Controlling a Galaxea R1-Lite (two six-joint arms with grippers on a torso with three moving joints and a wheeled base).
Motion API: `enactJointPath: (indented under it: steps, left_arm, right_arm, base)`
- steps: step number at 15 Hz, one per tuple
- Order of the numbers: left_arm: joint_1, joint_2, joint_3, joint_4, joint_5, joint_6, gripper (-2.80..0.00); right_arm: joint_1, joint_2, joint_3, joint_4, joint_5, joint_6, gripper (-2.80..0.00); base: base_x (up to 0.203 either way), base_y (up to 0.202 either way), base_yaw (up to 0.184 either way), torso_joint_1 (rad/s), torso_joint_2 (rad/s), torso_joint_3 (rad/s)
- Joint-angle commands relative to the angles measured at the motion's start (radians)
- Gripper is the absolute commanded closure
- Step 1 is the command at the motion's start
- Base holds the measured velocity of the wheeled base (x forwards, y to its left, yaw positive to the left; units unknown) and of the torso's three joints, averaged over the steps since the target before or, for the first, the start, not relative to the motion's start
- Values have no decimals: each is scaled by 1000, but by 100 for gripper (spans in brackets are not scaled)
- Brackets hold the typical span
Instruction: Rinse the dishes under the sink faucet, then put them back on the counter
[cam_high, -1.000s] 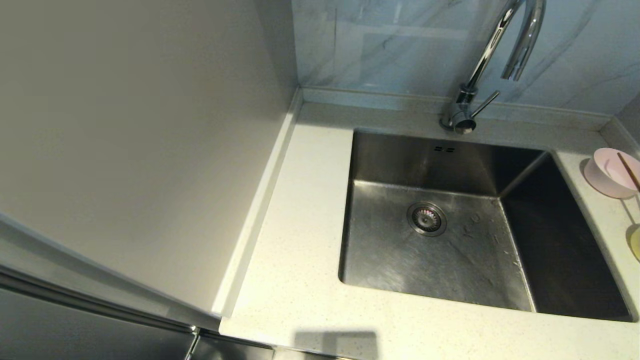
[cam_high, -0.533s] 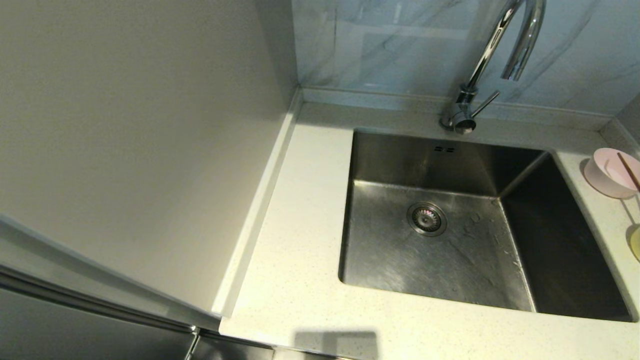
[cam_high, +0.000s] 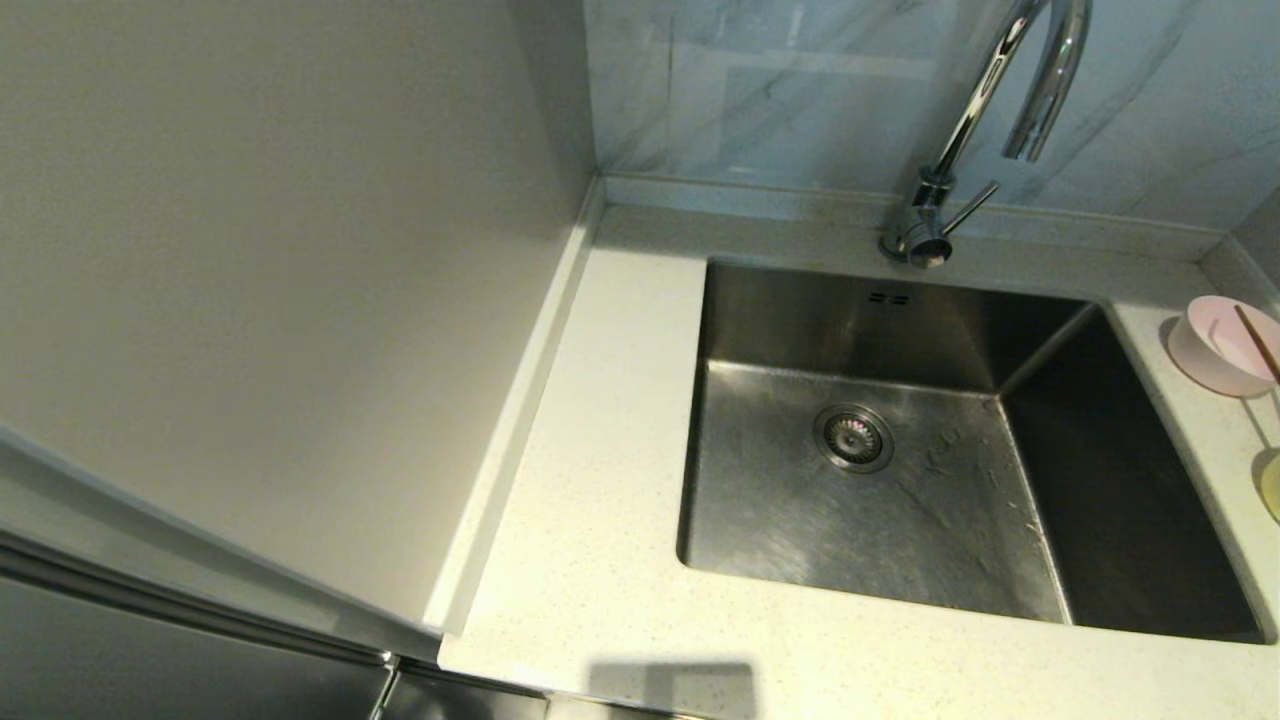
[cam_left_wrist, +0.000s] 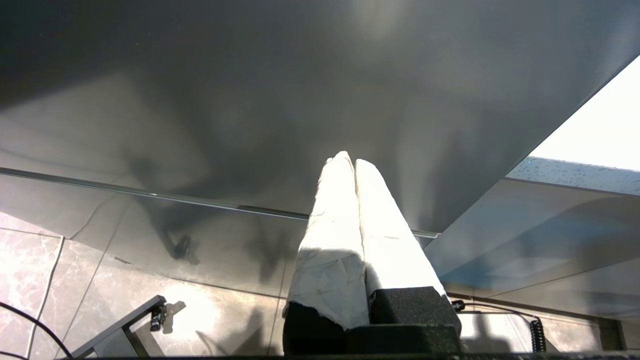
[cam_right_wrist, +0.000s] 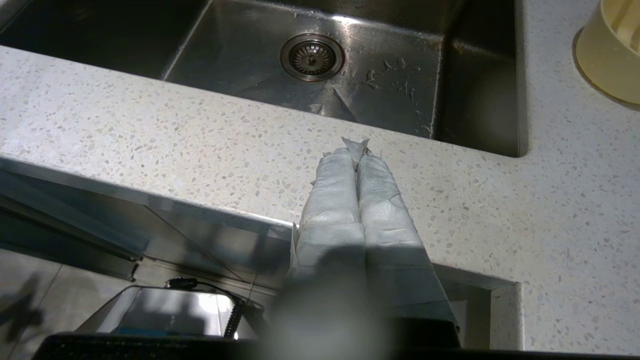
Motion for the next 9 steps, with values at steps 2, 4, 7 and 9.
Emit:
enactJointPath:
  steps: [2, 4, 7, 9]
  left_arm:
    - [0, -3, 0, 0, 0, -1, 0]
    - [0, -3, 0, 0, 0, -1, 0]
    - [0, -3, 0, 0, 0, -1, 0]
    - [0, -3, 0, 0, 0, -1, 0]
  right_arm:
    - [0, 2, 0, 1, 0, 6, 0]
    - [0, 2, 0, 1, -5, 9, 0]
    - [0, 2, 0, 1, -5, 9, 0]
    - [0, 3, 0, 1, -5, 7, 0]
  base:
    - [0, 0, 0, 0, 0, 0]
    - [0, 0, 0, 0, 0, 0]
    - [0, 0, 0, 0, 0, 0]
    - [0, 0, 0, 0, 0, 0]
